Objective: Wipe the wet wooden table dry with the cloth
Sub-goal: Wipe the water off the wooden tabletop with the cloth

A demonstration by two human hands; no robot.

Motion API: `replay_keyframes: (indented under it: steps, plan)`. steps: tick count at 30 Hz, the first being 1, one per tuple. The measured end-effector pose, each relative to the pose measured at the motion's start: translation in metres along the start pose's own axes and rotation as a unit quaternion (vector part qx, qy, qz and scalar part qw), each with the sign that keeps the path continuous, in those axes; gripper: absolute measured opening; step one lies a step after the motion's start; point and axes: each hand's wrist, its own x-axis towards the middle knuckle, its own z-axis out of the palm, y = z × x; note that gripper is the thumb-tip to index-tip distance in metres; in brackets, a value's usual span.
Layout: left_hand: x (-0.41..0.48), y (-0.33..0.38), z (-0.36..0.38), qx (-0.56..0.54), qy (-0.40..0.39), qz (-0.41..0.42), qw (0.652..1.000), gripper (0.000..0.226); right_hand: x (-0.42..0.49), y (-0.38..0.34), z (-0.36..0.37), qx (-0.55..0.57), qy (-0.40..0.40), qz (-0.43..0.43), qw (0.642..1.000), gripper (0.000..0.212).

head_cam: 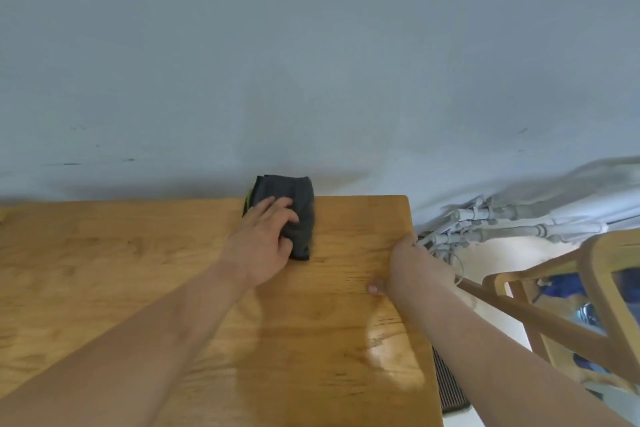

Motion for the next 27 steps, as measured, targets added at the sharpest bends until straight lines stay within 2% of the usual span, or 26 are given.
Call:
replay_keyframes:
  steps: [3, 6, 11, 14, 18, 21, 24, 27]
  plan:
    - [0.027, 0.03, 0.005, 0.008, -0.011, 0.014, 1.0, 0.045, 0.009, -0.003, -0.005, 0.006, -0.012, 0.014, 1.0, 0.139]
    - [0.068, 0.077, 0.012, 0.002, -0.065, 0.064, 0.996, 0.048, 0.017, -0.001, -0.003, 0.026, -0.018, 0.024, 0.999, 0.144]
    - [0.124, 0.162, 0.028, 0.003, -0.163, 0.095, 0.982, 0.049, 0.016, 0.001, -0.002, 0.027, -0.024, 0.033, 0.999, 0.14]
    - [0.133, 0.175, 0.032, 0.018, -0.17, 0.097, 0.98, 0.045, 0.017, -0.003, -0.004, 0.026, -0.033, 0.04, 0.998, 0.14]
    - [0.13, 0.132, 0.013, 0.003, -0.169, 0.07, 0.983, 0.05, 0.021, -0.012, -0.01, 0.031, -0.044, 0.056, 0.997, 0.14]
    - [0.119, 0.064, -0.011, 0.016, -0.176, 0.012, 0.984, 0.034, 0.02, -0.016, -0.01, 0.054, -0.047, 0.069, 0.995, 0.135]
    - [0.1, -0.007, -0.041, 0.033, -0.17, -0.053, 0.983, 0.027, 0.026, -0.018, -0.014, 0.088, -0.052, 0.074, 0.992, 0.104]
    - [0.082, -0.048, -0.063, 0.041, -0.182, -0.124, 0.975, 0.025, 0.028, -0.021, -0.022, 0.012, -0.092, 0.064, 0.994, 0.133]
